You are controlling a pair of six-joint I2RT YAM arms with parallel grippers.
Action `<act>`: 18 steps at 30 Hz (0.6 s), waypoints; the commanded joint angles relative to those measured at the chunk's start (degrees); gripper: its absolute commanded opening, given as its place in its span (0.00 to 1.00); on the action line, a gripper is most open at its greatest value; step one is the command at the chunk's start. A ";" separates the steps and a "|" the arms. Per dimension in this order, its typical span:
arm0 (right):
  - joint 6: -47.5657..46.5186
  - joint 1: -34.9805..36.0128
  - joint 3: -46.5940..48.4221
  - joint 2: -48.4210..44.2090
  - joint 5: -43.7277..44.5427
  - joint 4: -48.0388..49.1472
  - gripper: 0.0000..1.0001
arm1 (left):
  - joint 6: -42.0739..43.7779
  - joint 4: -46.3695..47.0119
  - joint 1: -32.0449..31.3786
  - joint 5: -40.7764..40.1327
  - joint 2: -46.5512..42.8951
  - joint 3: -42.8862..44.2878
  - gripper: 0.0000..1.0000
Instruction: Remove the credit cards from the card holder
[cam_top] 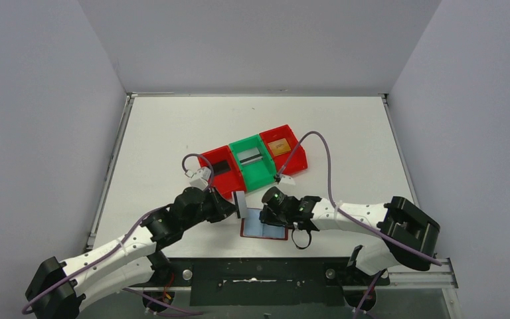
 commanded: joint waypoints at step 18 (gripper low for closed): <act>-3.92 1.96 7.29 1.52 4.09 -2.54 0.29 | 0.52 -5.59 0.60 -5.12 -7.10 0.57 0.00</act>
